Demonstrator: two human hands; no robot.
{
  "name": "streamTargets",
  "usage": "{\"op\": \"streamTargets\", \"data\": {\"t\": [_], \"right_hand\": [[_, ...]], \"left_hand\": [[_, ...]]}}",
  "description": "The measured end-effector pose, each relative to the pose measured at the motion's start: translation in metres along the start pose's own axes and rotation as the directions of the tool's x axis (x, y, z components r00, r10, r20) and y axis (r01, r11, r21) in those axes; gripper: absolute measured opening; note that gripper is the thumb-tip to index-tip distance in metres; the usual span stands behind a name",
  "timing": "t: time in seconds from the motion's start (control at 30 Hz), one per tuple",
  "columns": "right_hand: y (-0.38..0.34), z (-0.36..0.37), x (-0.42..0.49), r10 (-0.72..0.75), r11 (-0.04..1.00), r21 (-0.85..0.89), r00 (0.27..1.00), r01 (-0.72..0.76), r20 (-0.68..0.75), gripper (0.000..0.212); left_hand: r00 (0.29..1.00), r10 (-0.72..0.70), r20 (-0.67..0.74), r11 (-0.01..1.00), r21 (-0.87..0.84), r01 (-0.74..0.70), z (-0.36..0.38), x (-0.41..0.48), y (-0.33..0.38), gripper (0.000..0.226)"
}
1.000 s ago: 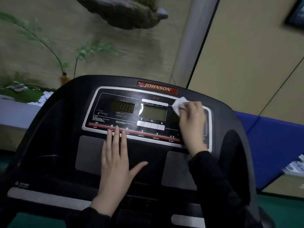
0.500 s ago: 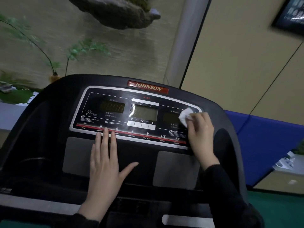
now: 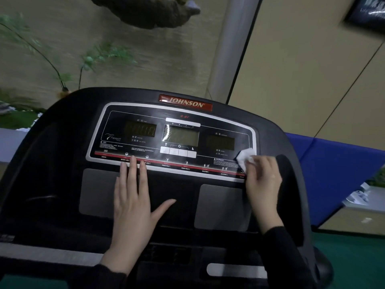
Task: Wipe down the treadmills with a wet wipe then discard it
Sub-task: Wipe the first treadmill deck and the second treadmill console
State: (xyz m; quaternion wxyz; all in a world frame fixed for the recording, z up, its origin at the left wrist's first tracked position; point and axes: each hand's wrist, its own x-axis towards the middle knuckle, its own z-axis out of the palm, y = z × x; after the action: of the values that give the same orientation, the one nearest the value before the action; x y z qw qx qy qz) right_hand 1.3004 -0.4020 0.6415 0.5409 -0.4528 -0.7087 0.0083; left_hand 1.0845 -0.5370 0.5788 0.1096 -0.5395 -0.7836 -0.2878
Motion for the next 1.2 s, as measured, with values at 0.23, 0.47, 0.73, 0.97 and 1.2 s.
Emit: {"op": "streamTargets", "data": {"t": [0.23, 0.47, 0.73, 0.97, 1.2], "right_hand": [[-0.017, 0.016, -0.021, -0.135, 0.990, 0.048, 0.989, 0.132, 0.059, 0.010], [-0.015, 0.014, 0.029, 0.064, 0.998, 0.016, 0.998, -0.063, -0.028, 0.010], [-0.060, 0.056, 0.051, -0.059, 0.997, 0.044, 0.998, 0.057, 0.033, 0.012], [-0.071, 0.052, 0.000, -0.299, 0.952, 0.137, 0.928, 0.274, 0.223, 0.008], [-0.073, 0.036, -0.009, -0.209, 0.967, 0.181, 0.962, 0.178, 0.175, 0.010]], "left_hand": [[1.000, -0.001, 0.000, 1.000, -0.002, 0.001, 0.001, 0.000, -0.001, 0.104], [1.000, 0.005, 0.001, 1.000, 0.001, -0.005, 0.000, 0.000, -0.001, 0.104], [1.000, -0.006, 0.005, 1.000, 0.010, 0.006, 0.001, 0.000, -0.002, 0.104], [1.000, 0.000, 0.002, 1.000, 0.007, 0.000, -0.003, 0.000, -0.002, 0.103], [0.999, 0.043, 0.023, 0.999, 0.018, -0.043, -0.013, -0.002, -0.006, 0.098]]}}
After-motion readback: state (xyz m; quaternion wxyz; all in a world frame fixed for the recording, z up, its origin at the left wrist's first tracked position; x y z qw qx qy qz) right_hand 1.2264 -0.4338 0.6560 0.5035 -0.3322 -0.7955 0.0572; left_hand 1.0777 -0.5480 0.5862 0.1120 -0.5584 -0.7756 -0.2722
